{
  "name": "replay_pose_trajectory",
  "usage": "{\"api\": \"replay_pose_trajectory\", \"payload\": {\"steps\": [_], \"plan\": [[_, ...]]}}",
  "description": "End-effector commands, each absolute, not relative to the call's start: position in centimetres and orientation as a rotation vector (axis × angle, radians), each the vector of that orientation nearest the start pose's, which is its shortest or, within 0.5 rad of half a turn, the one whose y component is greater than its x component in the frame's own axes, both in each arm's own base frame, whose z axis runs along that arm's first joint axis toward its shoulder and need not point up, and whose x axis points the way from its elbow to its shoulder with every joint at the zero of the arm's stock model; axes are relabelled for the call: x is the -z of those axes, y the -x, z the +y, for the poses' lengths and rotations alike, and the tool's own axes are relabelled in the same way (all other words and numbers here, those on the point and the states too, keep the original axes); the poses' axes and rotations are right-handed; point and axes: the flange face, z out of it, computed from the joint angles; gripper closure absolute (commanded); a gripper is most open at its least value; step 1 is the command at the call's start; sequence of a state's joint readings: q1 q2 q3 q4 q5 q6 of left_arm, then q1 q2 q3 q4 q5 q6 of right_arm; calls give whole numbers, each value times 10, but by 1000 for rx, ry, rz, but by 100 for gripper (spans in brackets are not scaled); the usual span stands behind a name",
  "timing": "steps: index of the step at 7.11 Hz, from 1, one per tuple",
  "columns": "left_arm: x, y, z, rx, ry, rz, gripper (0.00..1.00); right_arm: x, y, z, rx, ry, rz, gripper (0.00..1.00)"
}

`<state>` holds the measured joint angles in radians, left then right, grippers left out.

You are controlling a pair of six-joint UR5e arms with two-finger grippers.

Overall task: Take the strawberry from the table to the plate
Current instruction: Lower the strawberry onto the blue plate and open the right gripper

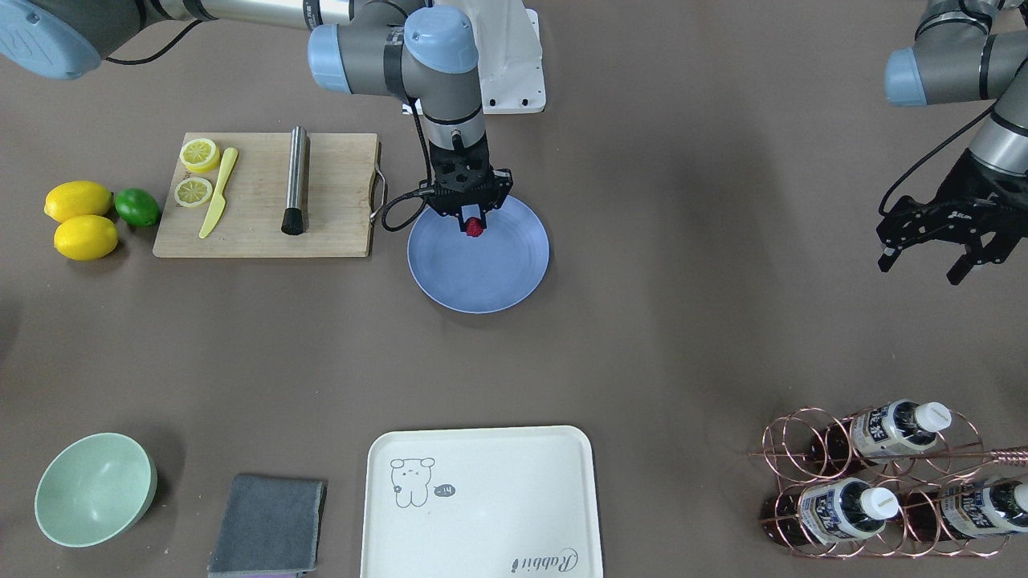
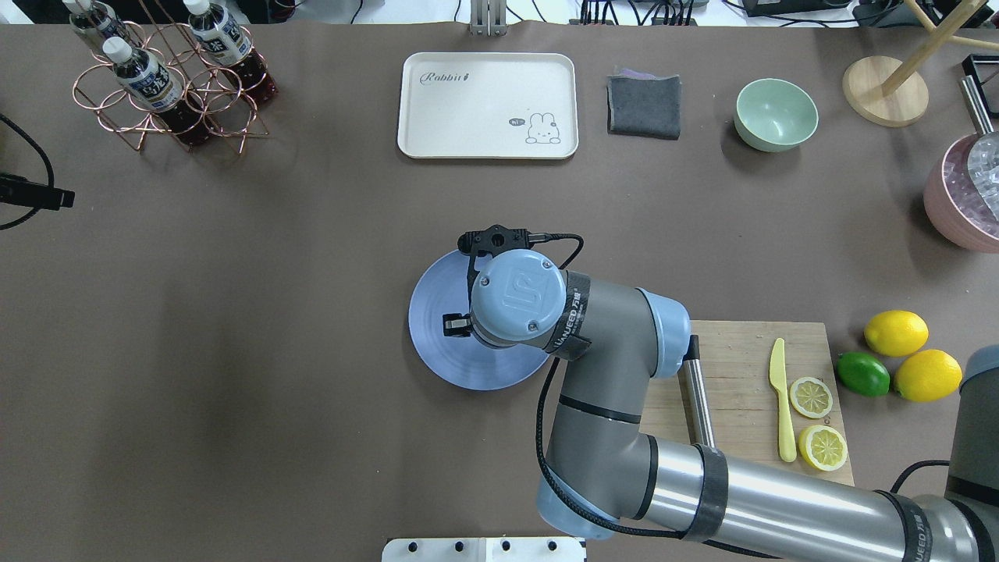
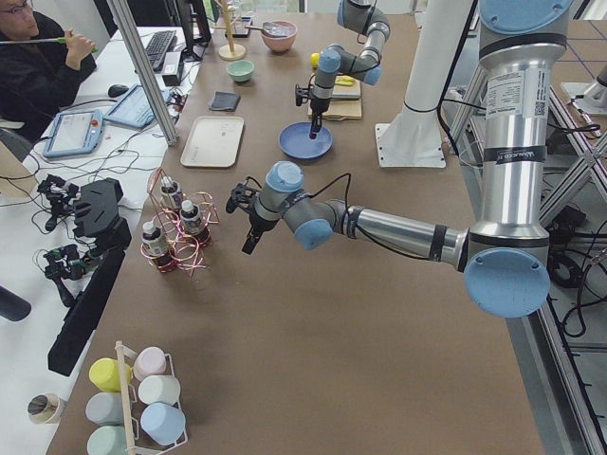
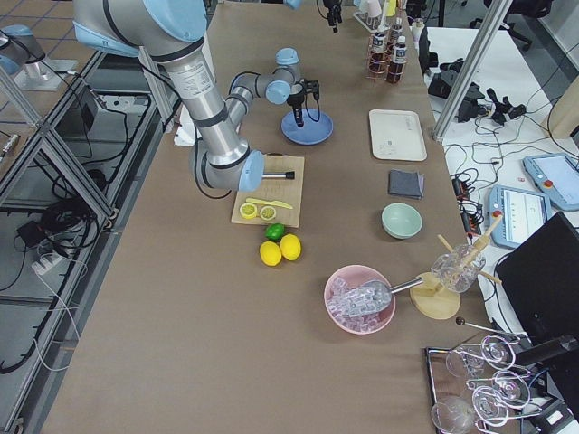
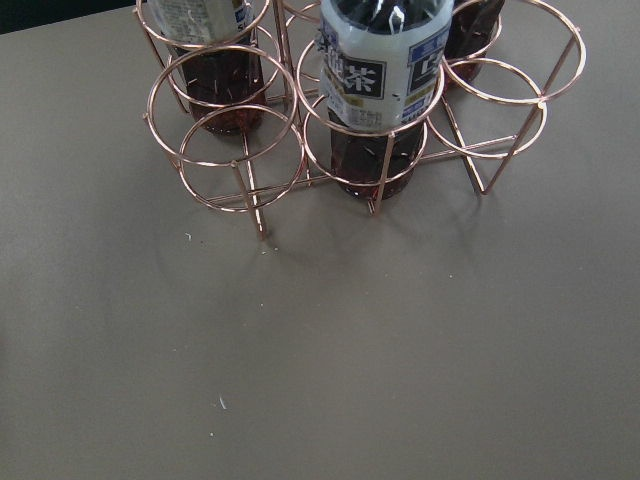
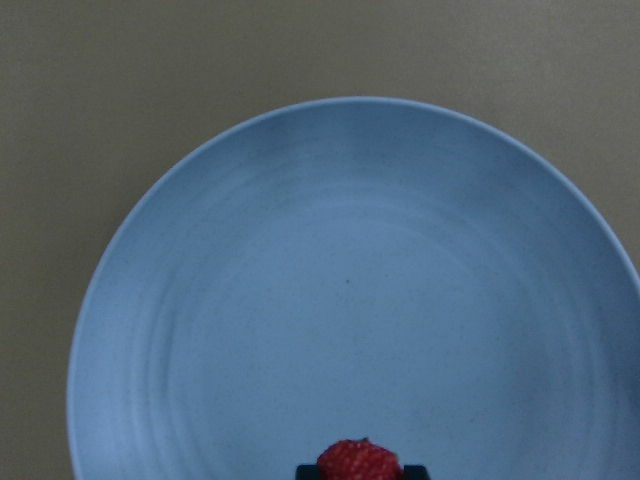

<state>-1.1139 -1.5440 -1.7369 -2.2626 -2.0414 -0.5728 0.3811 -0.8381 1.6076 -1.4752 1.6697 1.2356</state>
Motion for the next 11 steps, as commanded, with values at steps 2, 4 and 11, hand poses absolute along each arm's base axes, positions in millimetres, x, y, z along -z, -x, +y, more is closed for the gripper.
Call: {"api": "replay_pose_trajectory", "payload": {"steps": [2, 4, 11], "plan": [[-523, -148, -501, -89, -486, 783, 2, -207, 625, -394, -13, -229, -841, 100], [-523, -148, -501, -88, -486, 781, 2, -198, 631, -397, -27, -226, -848, 1], [-542, -137, -493, -67, -455, 766, 2, -216, 341, -498, -54, -130, -852, 0]]}}
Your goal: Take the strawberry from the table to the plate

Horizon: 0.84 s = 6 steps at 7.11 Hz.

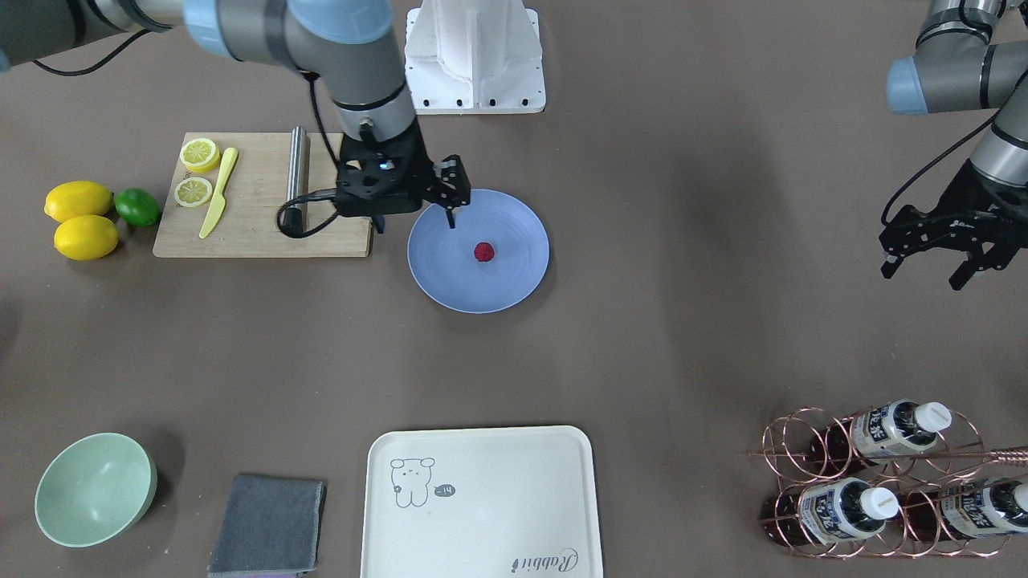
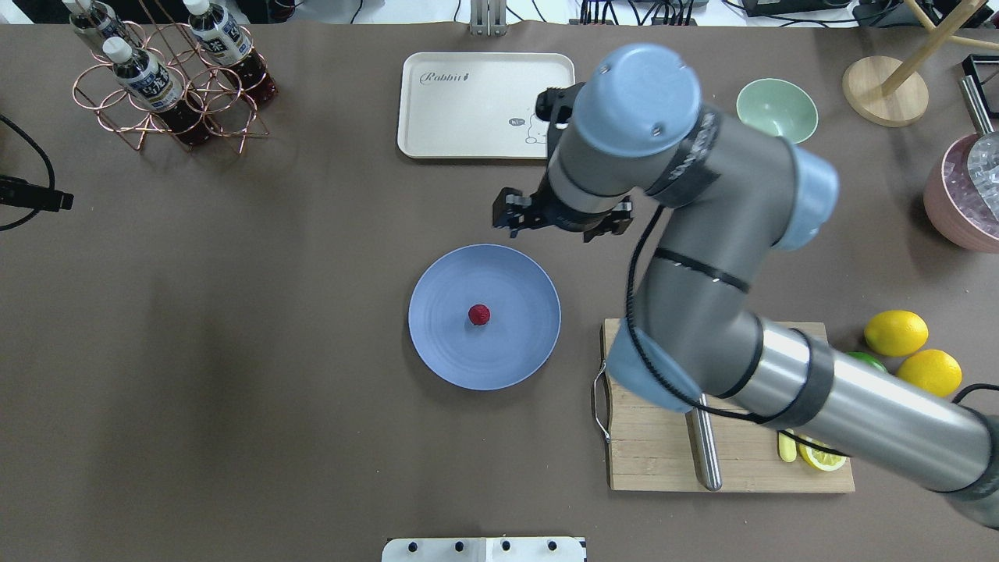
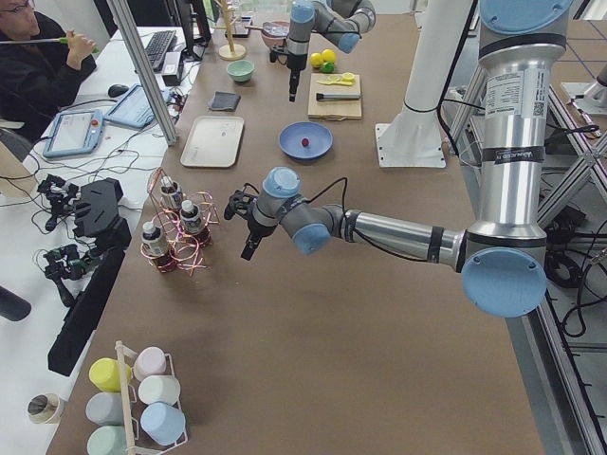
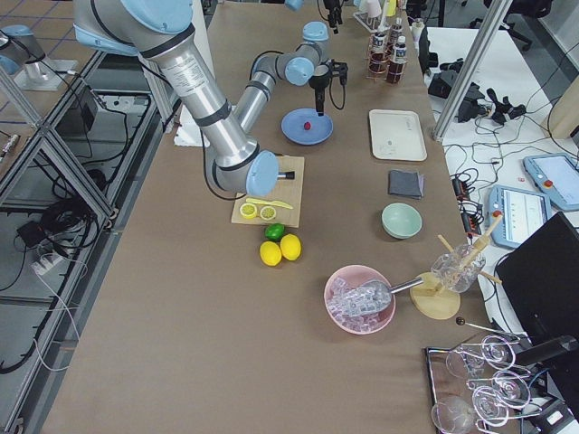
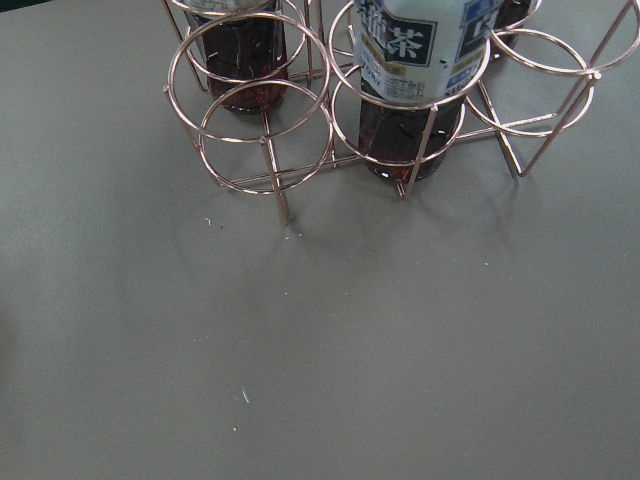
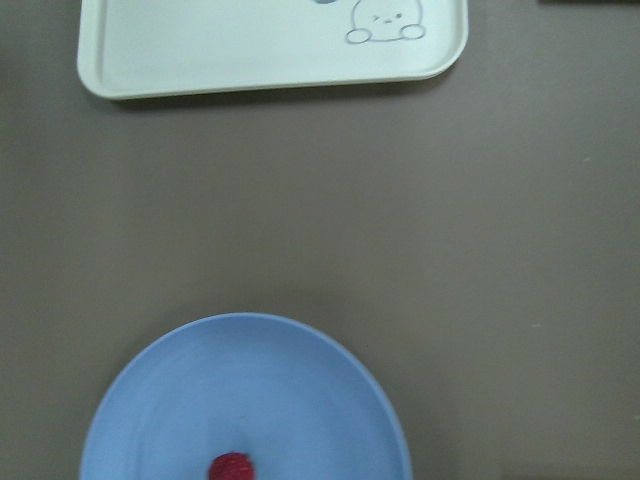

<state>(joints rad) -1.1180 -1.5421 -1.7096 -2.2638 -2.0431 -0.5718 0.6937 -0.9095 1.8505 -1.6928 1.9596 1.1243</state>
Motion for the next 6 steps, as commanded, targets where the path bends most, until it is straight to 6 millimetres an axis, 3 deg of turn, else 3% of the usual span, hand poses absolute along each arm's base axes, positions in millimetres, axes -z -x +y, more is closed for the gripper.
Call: {"api": "replay_pose_trajectory", "payload": {"steps": [1, 2, 4, 5, 6], "plan": [[-552, -115, -479, -73, -419, 802, 2, -273, 302, -512, 15, -123, -798, 0], [-558, -64, -482, -46, -407, 856, 2, -310, 258, -530, 56, -146, -752, 0], [-574, 4, -489, -106, -414, 785, 2, -404, 153, -546, 141, -121, -720, 0], [-578, 32, -492, -148, -418, 739, 2, -452, 109, -540, 142, -90, -714, 0], [-575, 50, -503, -157, -400, 706, 2, -485, 65, -532, 125, -73, -724, 0]]}}
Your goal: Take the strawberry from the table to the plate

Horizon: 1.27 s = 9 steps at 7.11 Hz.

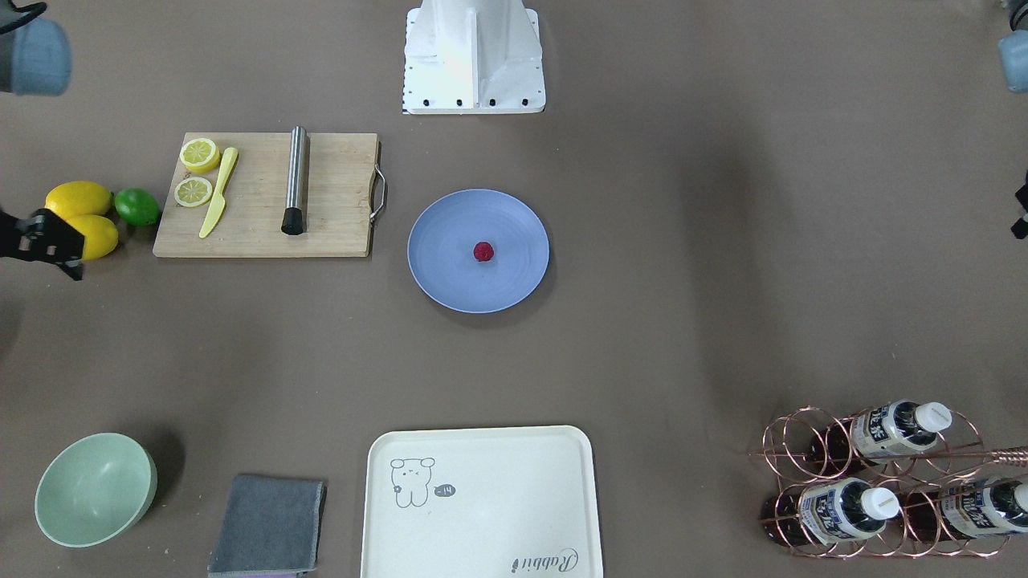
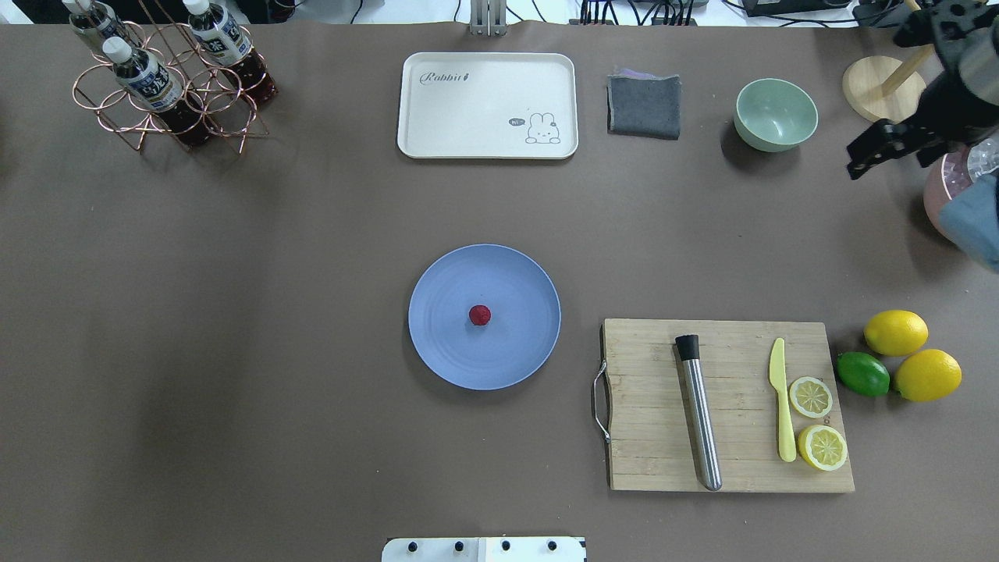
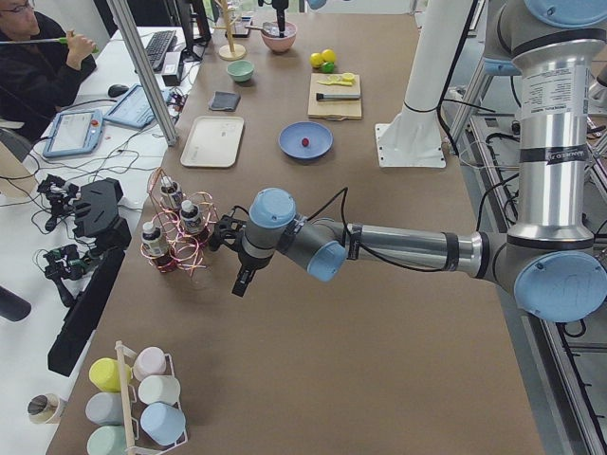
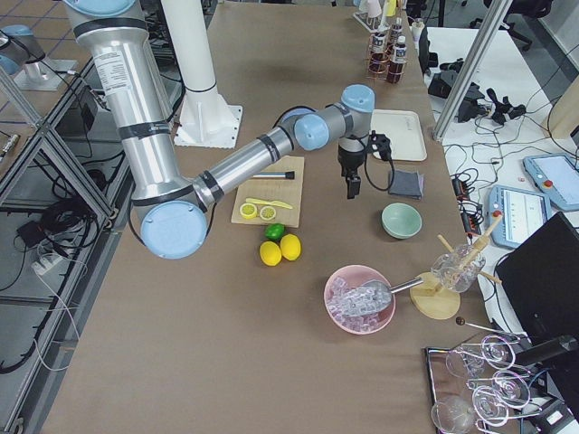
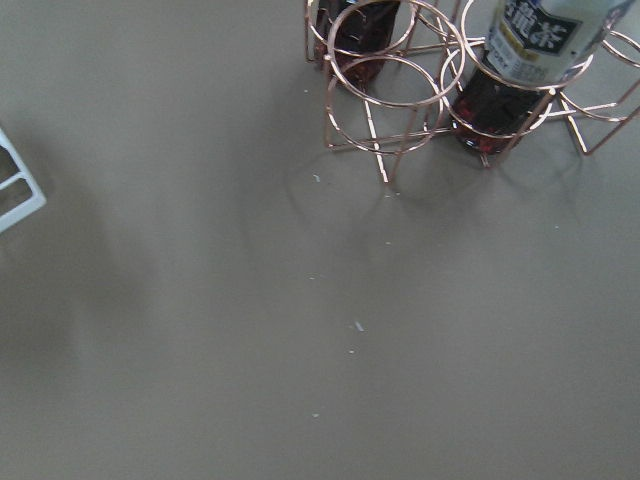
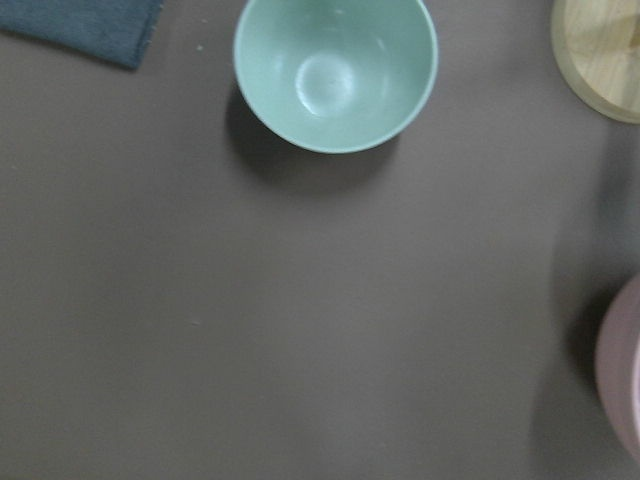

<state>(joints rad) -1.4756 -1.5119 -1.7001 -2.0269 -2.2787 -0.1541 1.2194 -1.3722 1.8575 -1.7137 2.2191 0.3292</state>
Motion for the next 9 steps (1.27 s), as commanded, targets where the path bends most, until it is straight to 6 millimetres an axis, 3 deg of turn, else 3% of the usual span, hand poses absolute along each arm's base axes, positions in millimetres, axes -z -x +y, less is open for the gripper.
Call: {"api": "replay_pose_trajectory", "payload": {"steps": [1, 3, 7, 9], "plan": [[-575, 62, -510, -216, -383, 674, 2, -522, 26, -525, 71, -41, -731, 0], [-617, 59, -496, -220, -303, 678, 2, -570, -31, -504, 56, -30, -719, 0], [-612, 57, -503, -217, -310, 680, 2, -607, -57, -473, 24, 5, -710, 0], [-613, 56, -503, -220, -309, 680, 2, -609, -64, -471, 15, 1, -710, 0]]}}
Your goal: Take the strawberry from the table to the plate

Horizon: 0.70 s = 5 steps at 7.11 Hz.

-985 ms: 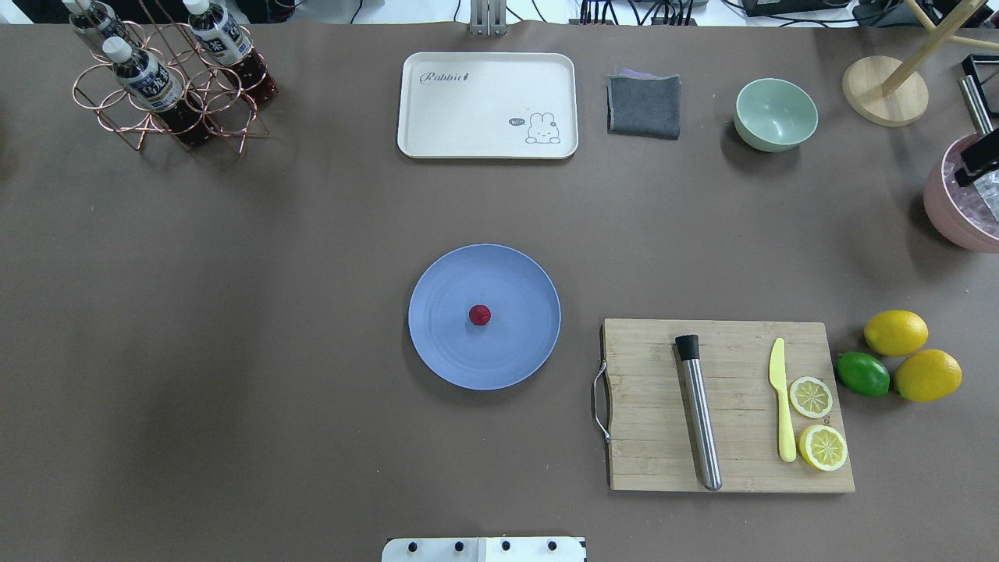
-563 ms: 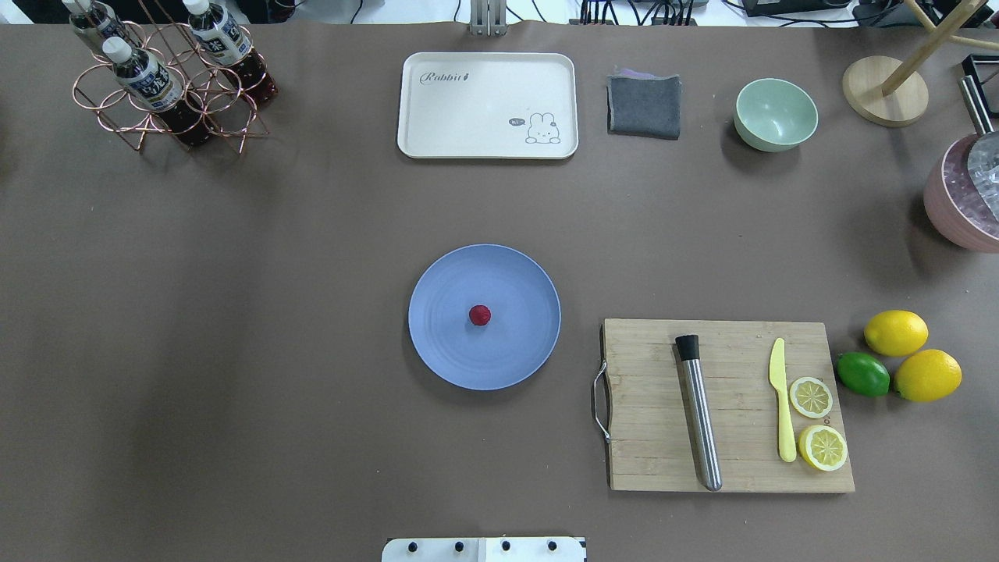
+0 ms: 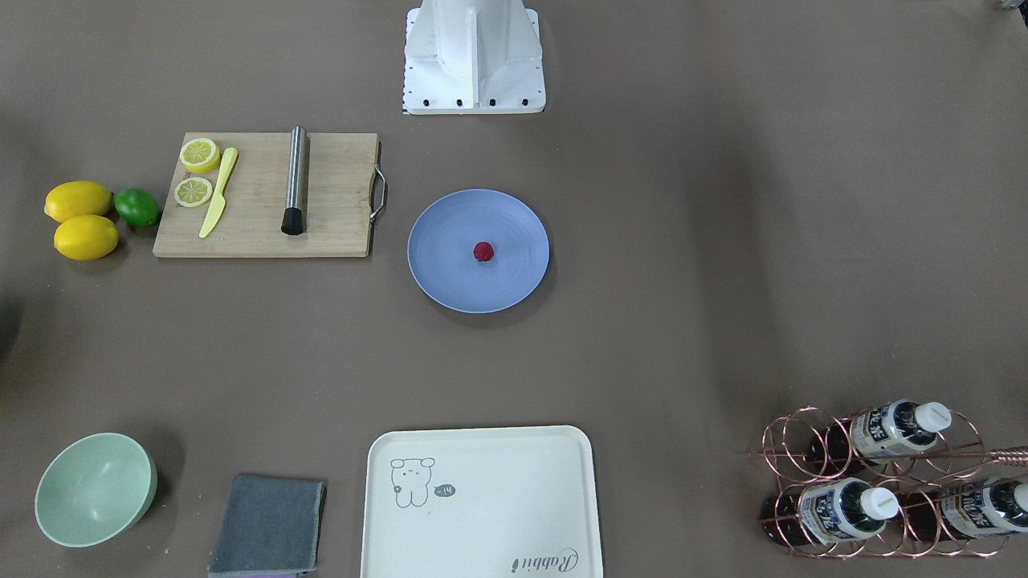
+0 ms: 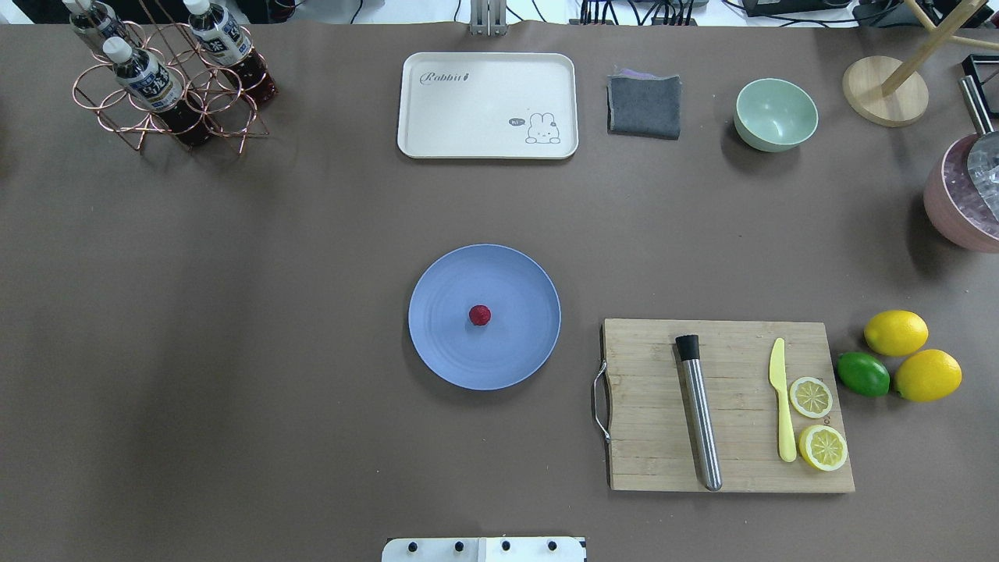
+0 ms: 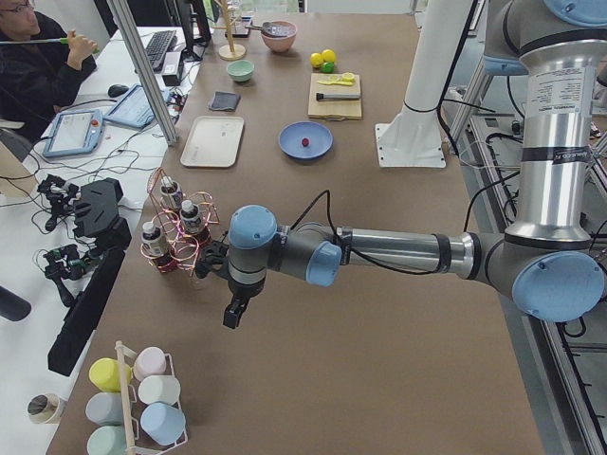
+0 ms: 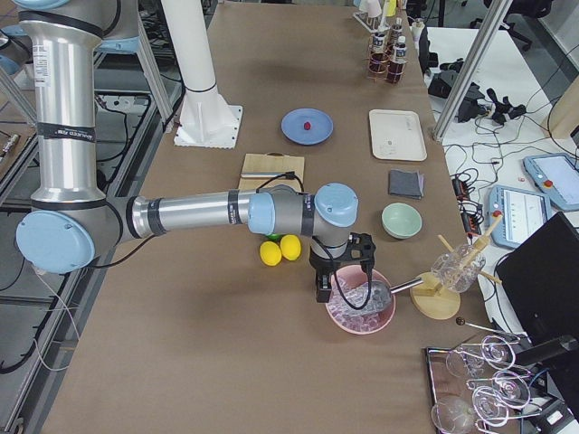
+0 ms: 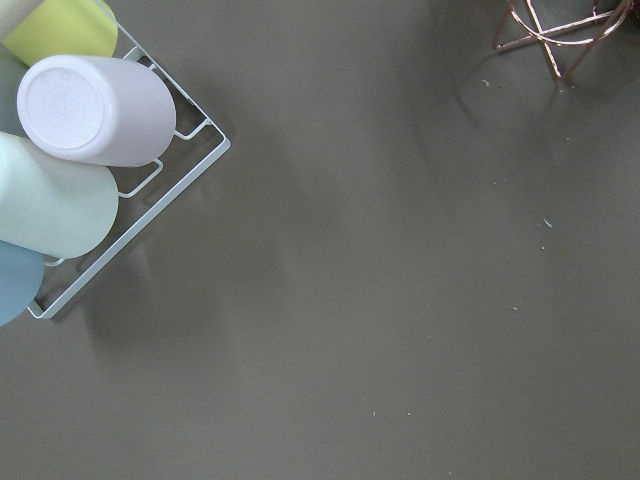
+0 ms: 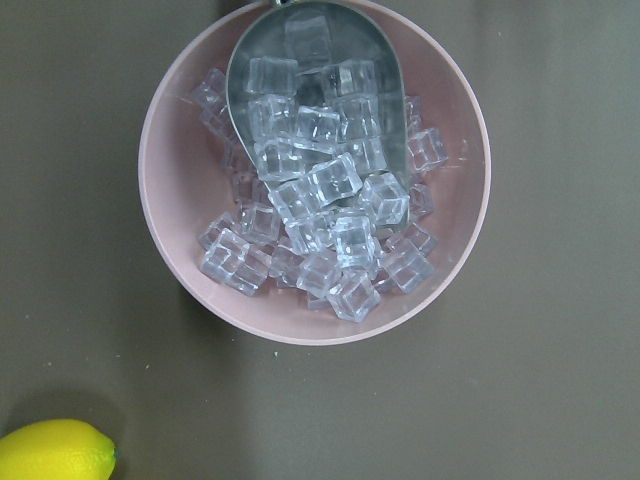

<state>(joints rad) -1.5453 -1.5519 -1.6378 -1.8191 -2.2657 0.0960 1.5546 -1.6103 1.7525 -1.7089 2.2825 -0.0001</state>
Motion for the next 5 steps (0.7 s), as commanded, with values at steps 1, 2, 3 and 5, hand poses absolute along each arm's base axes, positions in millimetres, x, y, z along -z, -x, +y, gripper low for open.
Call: {"api": "replay_pose_trajectory", "payload": {"steps": [1, 2, 3, 5], "plan": [[-611, 56, -504, -221, -312, 680, 2, -608, -64, -471, 15, 1, -716, 0], [-612, 56, -503, -221, -312, 682, 2, -608, -64, -471, 15, 1, -716, 0], [-612, 56, -503, -221, -312, 682, 2, -605, -64, -473, 17, -5, -716, 0], [-613, 56, -503, -219, -310, 682, 2, -608, -63, -471, 15, 1, -718, 0]]}}
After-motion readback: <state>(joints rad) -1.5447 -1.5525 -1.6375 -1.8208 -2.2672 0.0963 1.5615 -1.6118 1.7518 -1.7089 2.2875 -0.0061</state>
